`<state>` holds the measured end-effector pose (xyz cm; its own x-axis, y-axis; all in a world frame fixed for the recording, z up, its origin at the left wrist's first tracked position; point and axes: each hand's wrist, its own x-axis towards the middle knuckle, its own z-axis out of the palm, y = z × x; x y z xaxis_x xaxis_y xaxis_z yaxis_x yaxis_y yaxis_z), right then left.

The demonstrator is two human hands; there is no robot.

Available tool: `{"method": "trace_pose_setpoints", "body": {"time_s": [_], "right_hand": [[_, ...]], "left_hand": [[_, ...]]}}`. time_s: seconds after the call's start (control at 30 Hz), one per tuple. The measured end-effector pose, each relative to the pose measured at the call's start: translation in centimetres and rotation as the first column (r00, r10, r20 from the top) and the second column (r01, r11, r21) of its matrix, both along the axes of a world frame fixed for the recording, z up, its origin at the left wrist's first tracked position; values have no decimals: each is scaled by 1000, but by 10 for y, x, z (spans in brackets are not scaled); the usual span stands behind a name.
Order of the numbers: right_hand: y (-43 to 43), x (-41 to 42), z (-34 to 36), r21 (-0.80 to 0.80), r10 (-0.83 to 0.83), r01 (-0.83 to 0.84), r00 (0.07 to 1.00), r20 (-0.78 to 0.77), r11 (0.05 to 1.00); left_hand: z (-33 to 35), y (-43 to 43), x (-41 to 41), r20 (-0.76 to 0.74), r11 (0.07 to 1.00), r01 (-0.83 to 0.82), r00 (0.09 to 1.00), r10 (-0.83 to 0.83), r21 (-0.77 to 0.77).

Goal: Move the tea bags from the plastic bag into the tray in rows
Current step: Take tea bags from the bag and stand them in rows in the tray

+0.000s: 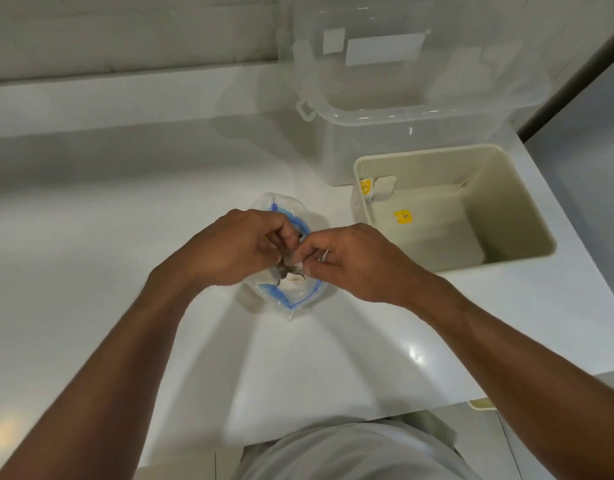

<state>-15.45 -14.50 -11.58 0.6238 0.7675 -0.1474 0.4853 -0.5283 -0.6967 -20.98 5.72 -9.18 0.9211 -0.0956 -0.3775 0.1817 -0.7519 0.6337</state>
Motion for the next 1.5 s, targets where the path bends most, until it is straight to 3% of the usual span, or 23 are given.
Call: {"method": "trace_pose_setpoints", "body": {"time_s": [0.17, 0.37, 0.6, 0.7, 0.8, 1.03, 1.17, 1.37, 1.43, 1.5], "right_hand": [[12, -7, -9, -177, 77, -55, 990, 122, 983], [16, -9, -14, -251, 90, -28, 967, 240, 968], [6, 1, -9, -50, -109, 110, 994, 29, 993], [2, 6, -2, 24, -214, 216, 975, -66, 976], [0, 11, 4, 140, -294, 323, 936, -194, 936], [-2, 16, 14, 232, -315, 519, 756, -574, 823], [-2, 16, 10, 189, -366, 560, 724, -584, 807], [5, 12, 8, 160, -403, 585, 706, -582, 795], [6, 11, 10, 182, -382, 588, 700, -604, 788], [7, 11, 11, 199, -369, 596, 689, -623, 778]], "left_hand": [[6, 1, -5, -46, 983, 75, 997, -69, 167], [1, 3, -11, -44, 987, 70, 997, -64, 146], [-2, -2, -12, 17, 999, -42, 999, 42, 5], [-2, -8, -11, 58, 997, -68, 996, 66, 31], [0, -12, -8, 102, 995, -95, 991, 91, 39], [4, -13, -2, 106, 956, -208, 966, 234, -207], [-7, -9, 2, 88, 947, -281, 951, 297, -159], [-6, -17, 3, 18, 886, -307, 942, 334, -348], [-6, -19, 4, 54, 879, -332, 927, 372, -343], [-7, -19, 5, 158, 907, -344, 908, 387, -241]]}}
